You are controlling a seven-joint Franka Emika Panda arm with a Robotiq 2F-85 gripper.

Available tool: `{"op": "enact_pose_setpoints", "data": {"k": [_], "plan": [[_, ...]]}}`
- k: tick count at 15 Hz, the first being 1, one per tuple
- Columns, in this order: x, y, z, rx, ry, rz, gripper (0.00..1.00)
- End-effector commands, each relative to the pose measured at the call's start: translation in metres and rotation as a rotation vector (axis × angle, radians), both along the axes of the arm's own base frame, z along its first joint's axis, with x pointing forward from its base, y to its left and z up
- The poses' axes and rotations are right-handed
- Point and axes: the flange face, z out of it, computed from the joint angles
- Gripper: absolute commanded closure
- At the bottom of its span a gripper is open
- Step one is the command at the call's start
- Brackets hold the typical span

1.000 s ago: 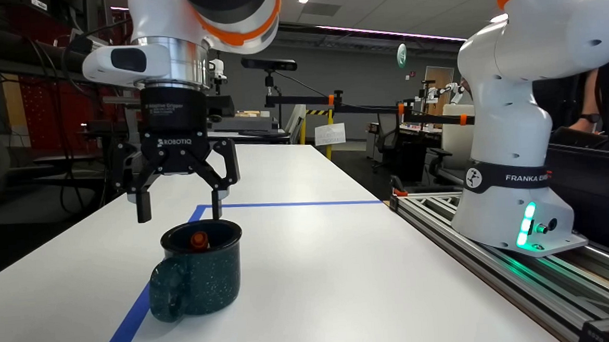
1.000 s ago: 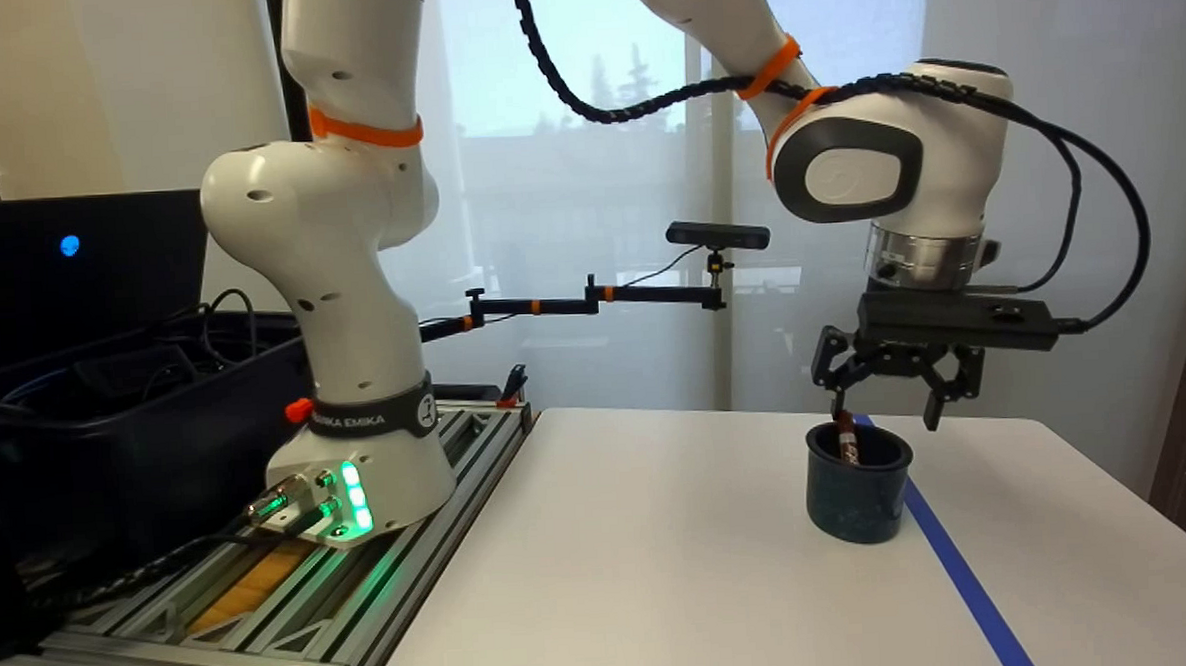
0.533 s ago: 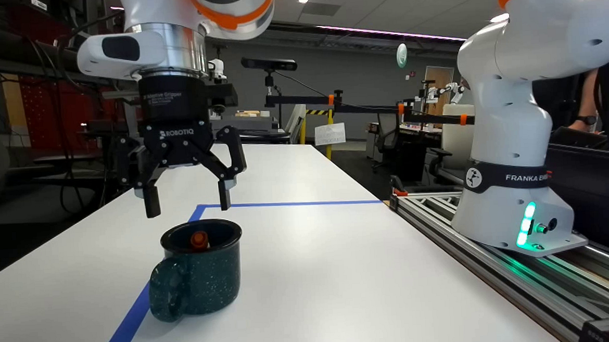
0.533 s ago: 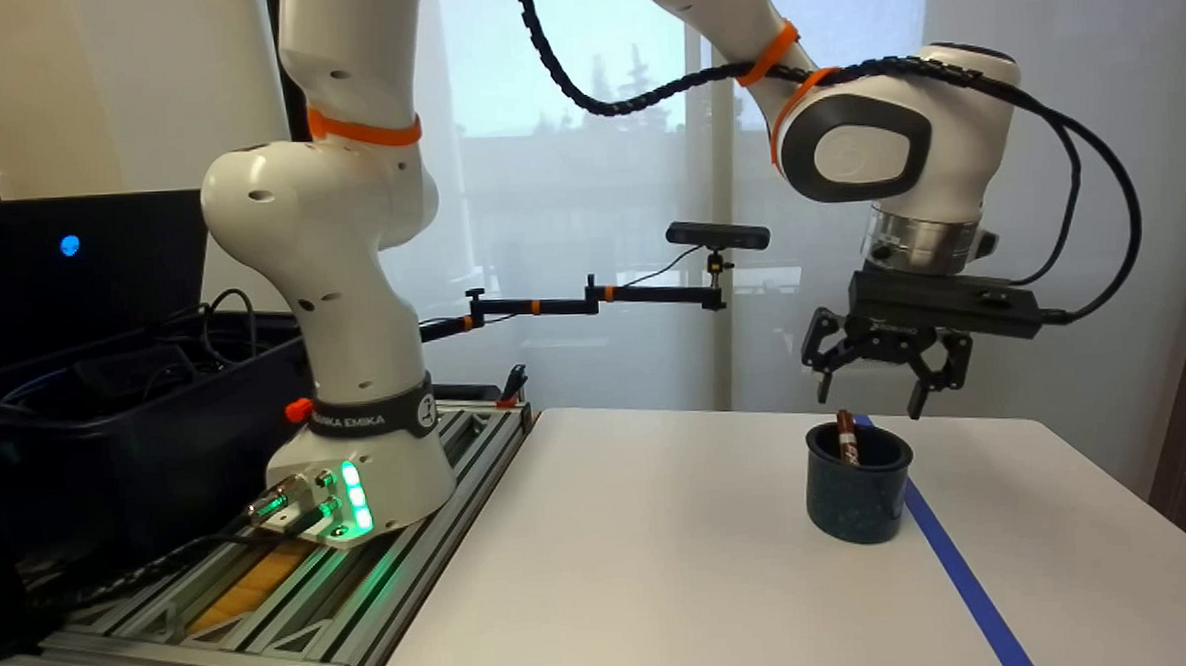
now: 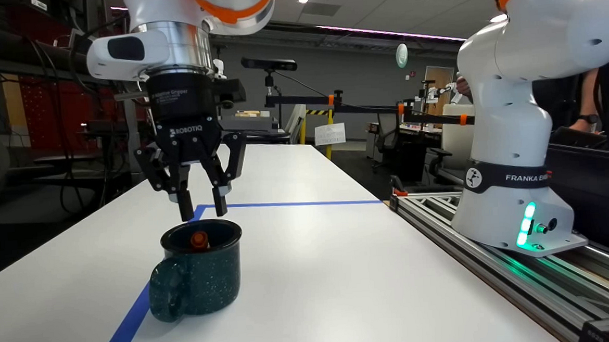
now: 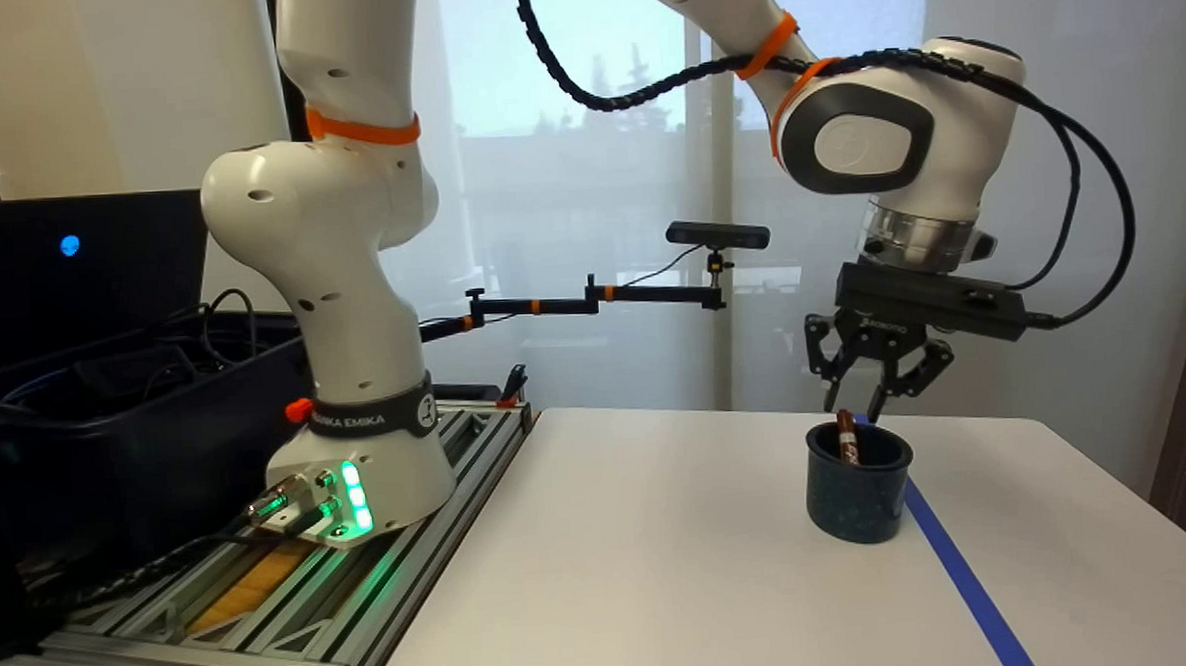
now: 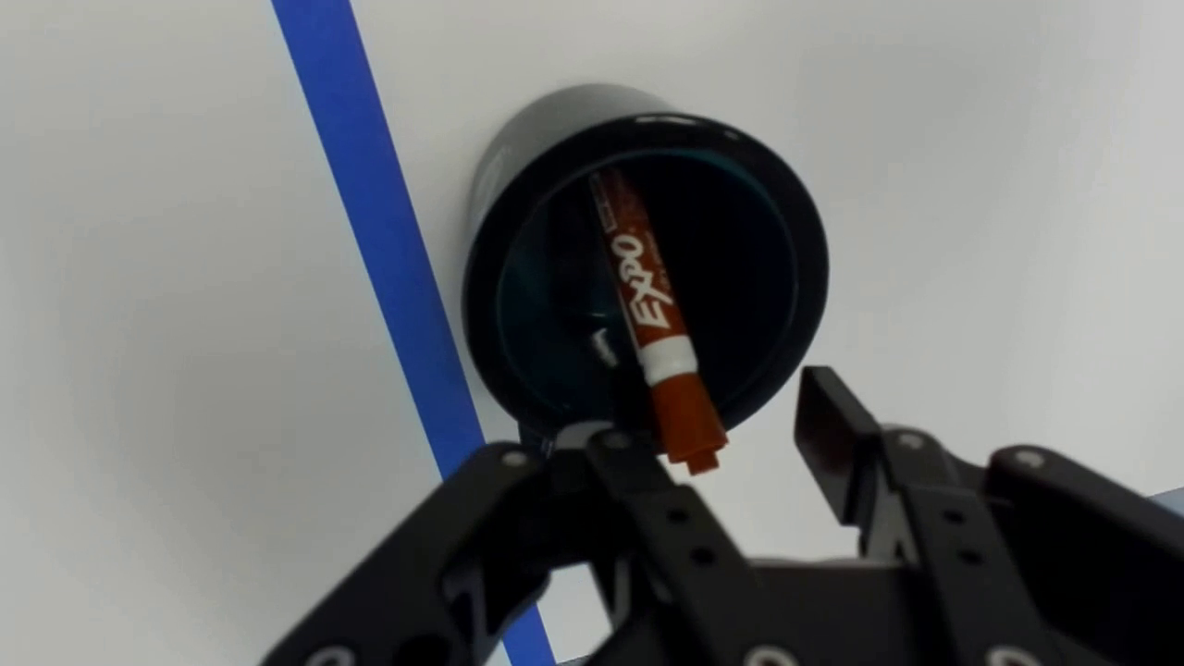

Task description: Place the marker on the table

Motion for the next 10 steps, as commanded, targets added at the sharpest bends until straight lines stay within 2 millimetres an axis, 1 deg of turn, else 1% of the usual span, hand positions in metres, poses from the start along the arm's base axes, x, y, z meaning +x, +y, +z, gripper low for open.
{"op": "enact_pose_setpoints", "data": {"k": [1, 2, 3, 4, 5, 6, 7, 8, 10], "plan": [[-0.002, -0.009, 0.004, -0.004, 0.006, -0.012, 0.58], [-0.001, -0.011, 0.003, -0.003, 0.005, -0.014, 0.52], [0.001, -0.013, 0.001, -0.002, 0.006, -0.015, 0.51], [0.002, -0.013, -0.002, 0.002, 0.008, -0.012, 0.62], [0.002, -0.013, -0.004, 0.001, 0.01, -0.013, 0.6], [0.003, -0.012, -0.007, 0.003, 0.014, -0.009, 0.52], [0.003, -0.011, -0.01, 0.009, 0.018, -0.006, 0.56], [0.003, -0.011, -0.013, 0.009, 0.021, -0.003, 0.52], [0.004, -0.01, -0.017, 0.01, 0.023, -0.001, 0.48]]}}
